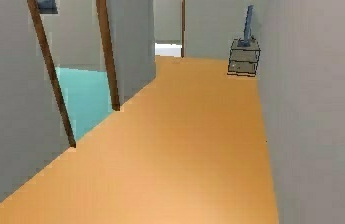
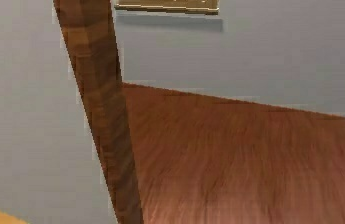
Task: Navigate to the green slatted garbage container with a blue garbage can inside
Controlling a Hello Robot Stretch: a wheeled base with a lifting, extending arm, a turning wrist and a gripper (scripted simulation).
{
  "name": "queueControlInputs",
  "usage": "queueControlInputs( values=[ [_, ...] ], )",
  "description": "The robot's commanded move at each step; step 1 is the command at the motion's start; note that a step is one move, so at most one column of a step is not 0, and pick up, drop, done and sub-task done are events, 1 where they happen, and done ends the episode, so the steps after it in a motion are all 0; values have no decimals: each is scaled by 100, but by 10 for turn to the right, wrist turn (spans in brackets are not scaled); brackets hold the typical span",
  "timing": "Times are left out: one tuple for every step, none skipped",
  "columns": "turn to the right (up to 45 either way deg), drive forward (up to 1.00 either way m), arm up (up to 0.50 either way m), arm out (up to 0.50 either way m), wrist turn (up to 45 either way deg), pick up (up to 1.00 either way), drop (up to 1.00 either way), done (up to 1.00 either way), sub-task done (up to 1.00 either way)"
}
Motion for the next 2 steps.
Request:
queueControlInputs(
  values=[
    [0, 100, 0, 0, 0, 0, 0, 0, 0],
    [0, 100, 0, 0, 0, 0, 0, 0, 0]
  ],
)
